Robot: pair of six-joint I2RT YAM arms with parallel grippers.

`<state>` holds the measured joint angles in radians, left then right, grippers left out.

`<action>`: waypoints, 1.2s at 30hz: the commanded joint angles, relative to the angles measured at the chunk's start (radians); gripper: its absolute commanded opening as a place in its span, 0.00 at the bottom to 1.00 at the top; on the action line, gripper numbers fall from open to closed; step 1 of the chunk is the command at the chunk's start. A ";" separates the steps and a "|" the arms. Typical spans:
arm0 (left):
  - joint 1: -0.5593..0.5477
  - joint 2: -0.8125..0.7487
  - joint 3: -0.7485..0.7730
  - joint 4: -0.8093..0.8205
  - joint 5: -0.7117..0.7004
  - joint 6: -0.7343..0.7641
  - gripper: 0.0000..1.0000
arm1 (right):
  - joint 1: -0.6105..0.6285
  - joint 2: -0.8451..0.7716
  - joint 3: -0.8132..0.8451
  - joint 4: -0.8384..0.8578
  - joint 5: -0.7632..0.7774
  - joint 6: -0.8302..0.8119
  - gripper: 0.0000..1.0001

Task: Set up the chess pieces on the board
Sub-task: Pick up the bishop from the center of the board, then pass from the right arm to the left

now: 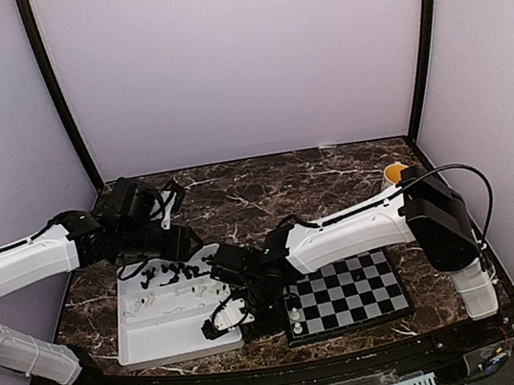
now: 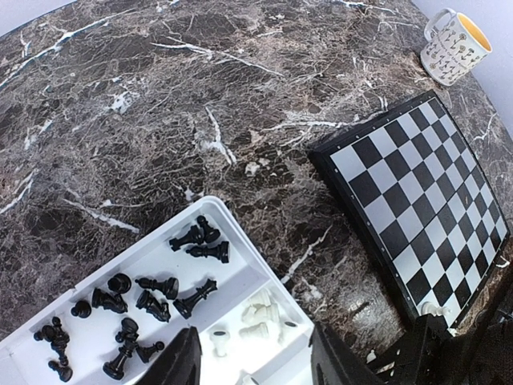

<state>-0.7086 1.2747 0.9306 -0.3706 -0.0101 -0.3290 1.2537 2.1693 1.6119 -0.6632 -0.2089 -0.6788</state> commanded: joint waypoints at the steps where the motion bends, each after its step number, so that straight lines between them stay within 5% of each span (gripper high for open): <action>1: 0.006 -0.040 -0.022 0.014 0.007 -0.002 0.49 | -0.018 -0.051 0.020 -0.002 -0.030 0.048 0.14; 9: 0.005 -0.111 -0.102 0.125 0.043 0.018 0.49 | -0.167 -0.170 0.082 -0.005 -0.301 0.231 0.10; 14: -0.009 -0.273 -0.306 0.522 0.118 0.032 0.48 | -0.331 -0.252 0.067 0.120 -0.568 0.502 0.09; 18: -0.075 -0.366 -0.425 0.822 0.034 0.095 0.46 | -0.401 -0.302 0.013 0.299 -0.676 0.718 0.08; 27: -0.200 -0.101 -0.357 1.137 0.054 0.090 0.45 | -0.501 -0.308 -0.067 0.652 -0.844 1.151 0.09; 36: -0.228 0.086 -0.255 1.217 0.069 0.026 0.46 | -0.516 -0.340 -0.134 0.794 -0.878 1.245 0.09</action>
<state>-0.9337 1.3487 0.6270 0.7399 0.0376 -0.2722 0.7345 1.8675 1.5013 0.0158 -1.0439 0.4938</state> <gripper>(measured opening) 0.465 0.161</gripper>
